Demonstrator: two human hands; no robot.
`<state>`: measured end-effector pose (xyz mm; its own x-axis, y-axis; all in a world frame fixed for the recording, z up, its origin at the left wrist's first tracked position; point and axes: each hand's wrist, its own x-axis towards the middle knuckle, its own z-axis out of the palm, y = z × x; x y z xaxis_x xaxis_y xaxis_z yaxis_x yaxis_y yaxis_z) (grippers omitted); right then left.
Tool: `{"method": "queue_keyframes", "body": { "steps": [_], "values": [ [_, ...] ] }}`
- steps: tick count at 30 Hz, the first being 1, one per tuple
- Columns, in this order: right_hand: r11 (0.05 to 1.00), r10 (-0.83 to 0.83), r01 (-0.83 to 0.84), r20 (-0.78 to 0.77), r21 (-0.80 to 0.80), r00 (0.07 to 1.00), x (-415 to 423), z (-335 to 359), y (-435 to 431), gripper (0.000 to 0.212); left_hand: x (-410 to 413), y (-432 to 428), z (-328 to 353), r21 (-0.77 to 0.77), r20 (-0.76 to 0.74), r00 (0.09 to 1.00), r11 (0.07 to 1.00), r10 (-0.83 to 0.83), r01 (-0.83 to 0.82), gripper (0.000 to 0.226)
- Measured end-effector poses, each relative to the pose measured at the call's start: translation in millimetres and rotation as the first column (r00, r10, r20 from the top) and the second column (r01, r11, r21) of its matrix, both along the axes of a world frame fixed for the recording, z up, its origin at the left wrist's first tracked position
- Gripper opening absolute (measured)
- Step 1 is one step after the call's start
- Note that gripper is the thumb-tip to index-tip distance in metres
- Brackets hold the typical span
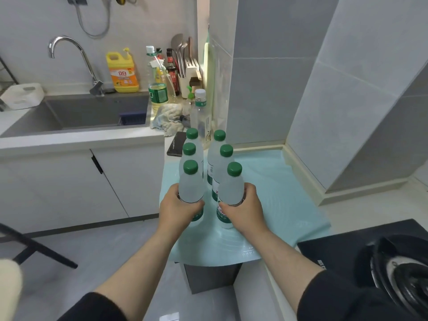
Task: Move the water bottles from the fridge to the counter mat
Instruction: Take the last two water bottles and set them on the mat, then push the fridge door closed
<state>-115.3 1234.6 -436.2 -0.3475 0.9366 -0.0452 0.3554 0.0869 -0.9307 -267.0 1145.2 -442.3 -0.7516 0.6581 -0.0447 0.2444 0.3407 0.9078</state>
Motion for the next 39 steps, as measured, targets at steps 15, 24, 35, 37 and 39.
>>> {"method": "queue_keyframes", "body": {
  "steps": [15, 24, 35, 37, 39],
  "values": [
    [0.996, 0.084, -0.083, 0.073, -0.019, 0.994, 8.0, -6.4, 0.5, 0.099, -2.2, -22.8, -9.1, -0.095, 0.095, 0.992, 0.991, -0.082, 0.091, 0.093],
    [0.947, 0.071, -0.041, -0.085, 0.317, 0.994, 8.1, 134.6, -44.1, 0.068, -21.7, -88.9, 144.8, 0.185, -0.211, 0.972, 0.972, -0.105, 0.145, 0.089],
    [0.676, 0.419, -0.089, -0.282, 0.732, 0.863, -59.3, 386.5, -189.9, 0.071, -65.8, -268.1, 392.1, 0.599, -0.59, 0.772, 0.769, 0.236, 0.224, 0.085],
    [0.676, 0.507, -0.116, -0.344, 0.728, 0.79, -77.2, 401.1, -217.0, 0.061, -63.1, -298.9, 406.0, 0.615, -0.61, 0.743, 0.757, 0.277, 0.223, 0.079],
    [0.657, 0.602, -0.165, -0.379, 0.736, 0.703, -100.4, 409.9, -244.4, 0.055, -59.4, -332.8, 415.1, 0.604, -0.646, 0.679, 0.778, 0.349, 0.173, 0.07]
  ]
}}
